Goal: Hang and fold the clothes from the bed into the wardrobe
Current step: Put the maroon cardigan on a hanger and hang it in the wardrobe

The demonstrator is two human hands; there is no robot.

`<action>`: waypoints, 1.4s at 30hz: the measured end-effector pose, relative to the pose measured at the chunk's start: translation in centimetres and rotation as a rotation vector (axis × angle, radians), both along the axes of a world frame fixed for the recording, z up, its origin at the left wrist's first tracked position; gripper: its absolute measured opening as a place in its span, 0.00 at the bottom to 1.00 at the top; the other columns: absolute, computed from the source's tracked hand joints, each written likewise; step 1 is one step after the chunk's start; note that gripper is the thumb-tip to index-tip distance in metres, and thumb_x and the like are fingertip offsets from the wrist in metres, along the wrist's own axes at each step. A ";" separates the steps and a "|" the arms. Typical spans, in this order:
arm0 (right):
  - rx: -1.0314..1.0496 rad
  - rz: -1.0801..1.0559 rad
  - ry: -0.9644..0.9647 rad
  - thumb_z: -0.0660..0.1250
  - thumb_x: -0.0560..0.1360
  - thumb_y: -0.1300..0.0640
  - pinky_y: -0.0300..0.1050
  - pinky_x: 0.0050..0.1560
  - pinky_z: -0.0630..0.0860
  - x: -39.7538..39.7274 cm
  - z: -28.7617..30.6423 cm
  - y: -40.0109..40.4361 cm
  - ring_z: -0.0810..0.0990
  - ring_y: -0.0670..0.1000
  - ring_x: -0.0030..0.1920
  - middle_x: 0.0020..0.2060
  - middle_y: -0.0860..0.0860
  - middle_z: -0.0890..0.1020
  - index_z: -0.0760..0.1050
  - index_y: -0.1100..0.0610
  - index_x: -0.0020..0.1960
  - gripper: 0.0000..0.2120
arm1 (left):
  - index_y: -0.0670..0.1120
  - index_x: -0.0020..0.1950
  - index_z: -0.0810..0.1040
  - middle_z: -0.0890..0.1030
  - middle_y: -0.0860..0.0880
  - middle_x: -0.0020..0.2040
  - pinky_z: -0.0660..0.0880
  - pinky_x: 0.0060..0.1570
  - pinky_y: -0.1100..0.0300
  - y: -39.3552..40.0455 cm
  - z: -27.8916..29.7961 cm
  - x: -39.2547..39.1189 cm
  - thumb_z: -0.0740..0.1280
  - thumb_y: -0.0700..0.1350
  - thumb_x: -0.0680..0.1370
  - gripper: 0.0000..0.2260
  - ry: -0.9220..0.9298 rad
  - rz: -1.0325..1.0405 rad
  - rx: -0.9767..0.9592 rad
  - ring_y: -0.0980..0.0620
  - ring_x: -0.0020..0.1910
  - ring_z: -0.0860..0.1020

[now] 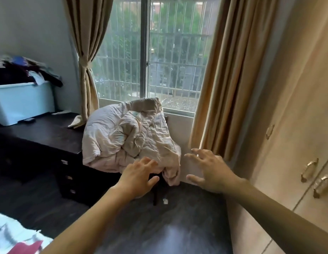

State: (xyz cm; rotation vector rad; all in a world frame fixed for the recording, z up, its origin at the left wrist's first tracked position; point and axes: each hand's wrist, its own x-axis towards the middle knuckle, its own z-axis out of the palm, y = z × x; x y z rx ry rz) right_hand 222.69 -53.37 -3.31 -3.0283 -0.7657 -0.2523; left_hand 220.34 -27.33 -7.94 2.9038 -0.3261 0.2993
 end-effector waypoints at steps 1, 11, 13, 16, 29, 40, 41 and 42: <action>0.001 0.013 0.015 0.60 0.74 0.32 0.60 0.71 0.62 1.8 0.1 0.5 0.56 0.53 0.77 0.77 0.47 0.57 0.53 0.40 0.76 0.34 | 0.55 0.73 0.66 0.69 0.53 0.70 0.71 0.62 0.50 0.6 0.3 1.5 0.62 0.60 0.78 0.24 -0.004 0.017 -0.015 0.48 0.65 0.72; 0.031 0.250 0.093 0.58 0.73 0.31 0.60 0.71 0.64 20.8 -3.8 6.7 0.57 0.54 0.76 0.77 0.47 0.57 0.54 0.39 0.76 0.34 | 0.56 0.73 0.65 0.68 0.55 0.70 0.69 0.66 0.50 5.5 -2.1 13.7 0.61 0.61 0.79 0.24 0.065 0.227 0.004 0.51 0.67 0.69; 0.029 0.332 0.098 0.58 0.73 0.30 0.60 0.70 0.66 25.4 -4.9 8.4 0.58 0.54 0.75 0.77 0.47 0.58 0.53 0.39 0.76 0.35 | 0.56 0.74 0.64 0.68 0.55 0.70 0.69 0.66 0.51 6.5 -3.5 16.1 0.61 0.61 0.79 0.24 0.098 0.299 0.007 0.51 0.67 0.69; 0.022 0.464 0.118 0.56 0.73 0.30 0.59 0.69 0.66 31.9 -6.6 11.3 0.60 0.54 0.74 0.76 0.47 0.60 0.54 0.40 0.75 0.34 | 0.56 0.74 0.65 0.67 0.55 0.70 0.69 0.64 0.52 7.8 -5.2 19.4 0.61 0.61 0.79 0.24 0.148 0.452 0.030 0.51 0.66 0.70; 0.022 1.043 0.213 0.52 0.72 0.26 0.58 0.66 0.68 40.3 -7.3 29.5 0.62 0.53 0.73 0.74 0.44 0.61 0.57 0.39 0.74 0.34 | 0.55 0.71 0.67 0.69 0.53 0.71 0.71 0.64 0.49 13.0 -2.1 17.8 0.61 0.60 0.79 0.22 0.186 1.094 0.030 0.48 0.65 0.71; -0.086 1.420 0.073 0.57 0.74 0.29 0.58 0.69 0.66 32.3 -4.7 47.3 0.58 0.53 0.75 0.76 0.46 0.58 0.55 0.42 0.76 0.35 | 0.53 0.73 0.63 0.70 0.49 0.70 0.70 0.63 0.48 22.3 -6.3 9.1 0.60 0.58 0.79 0.24 0.156 1.447 -0.029 0.44 0.65 0.70; -0.103 1.443 0.053 0.58 0.74 0.29 0.58 0.69 0.66 31.6 -4.4 48.6 0.58 0.53 0.75 0.76 0.46 0.58 0.55 0.42 0.76 0.35 | 0.52 0.73 0.64 0.70 0.49 0.69 0.71 0.62 0.48 23.3 -6.5 8.6 0.60 0.58 0.79 0.23 0.133 1.468 -0.044 0.44 0.65 0.71; -0.117 1.467 0.036 0.58 0.74 0.30 0.59 0.69 0.66 30.9 -4.2 50.1 0.59 0.53 0.75 0.76 0.47 0.59 0.55 0.42 0.76 0.35 | 0.52 0.72 0.65 0.70 0.49 0.69 0.71 0.61 0.49 24.3 -6.6 8.2 0.60 0.58 0.79 0.23 0.114 1.485 -0.047 0.45 0.64 0.71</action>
